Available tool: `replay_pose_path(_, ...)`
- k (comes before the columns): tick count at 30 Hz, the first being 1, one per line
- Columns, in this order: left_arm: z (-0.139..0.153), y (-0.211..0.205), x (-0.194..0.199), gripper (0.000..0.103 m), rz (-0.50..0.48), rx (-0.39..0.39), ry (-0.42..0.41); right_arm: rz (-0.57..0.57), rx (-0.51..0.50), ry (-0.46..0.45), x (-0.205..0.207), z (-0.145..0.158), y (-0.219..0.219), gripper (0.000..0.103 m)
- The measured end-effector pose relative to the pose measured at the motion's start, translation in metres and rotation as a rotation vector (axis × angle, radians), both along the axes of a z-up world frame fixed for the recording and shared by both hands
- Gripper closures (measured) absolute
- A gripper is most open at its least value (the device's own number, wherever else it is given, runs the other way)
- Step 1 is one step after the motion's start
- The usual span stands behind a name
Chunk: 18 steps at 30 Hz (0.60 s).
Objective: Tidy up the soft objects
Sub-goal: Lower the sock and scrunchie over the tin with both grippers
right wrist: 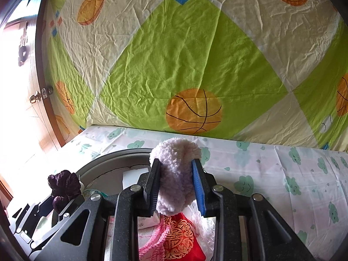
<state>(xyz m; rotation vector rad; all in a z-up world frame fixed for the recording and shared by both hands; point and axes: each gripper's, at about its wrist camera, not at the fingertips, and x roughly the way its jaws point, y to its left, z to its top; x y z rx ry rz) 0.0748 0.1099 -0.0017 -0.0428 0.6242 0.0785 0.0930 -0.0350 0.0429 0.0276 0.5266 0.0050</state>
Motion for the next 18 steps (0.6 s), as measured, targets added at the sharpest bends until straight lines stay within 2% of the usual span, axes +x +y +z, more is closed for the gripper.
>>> replay_pose_path(12,-0.009,-0.004,0.010,0.065,0.009,0.037,0.048,0.018,0.000,0.150,0.035,-0.020,0.004,0.073)
replay_pose_path(18,-0.012,-0.006,0.012,0.065,0.013,0.055,0.058,0.038,-0.018,0.183,0.042,-0.023,0.010,0.072)
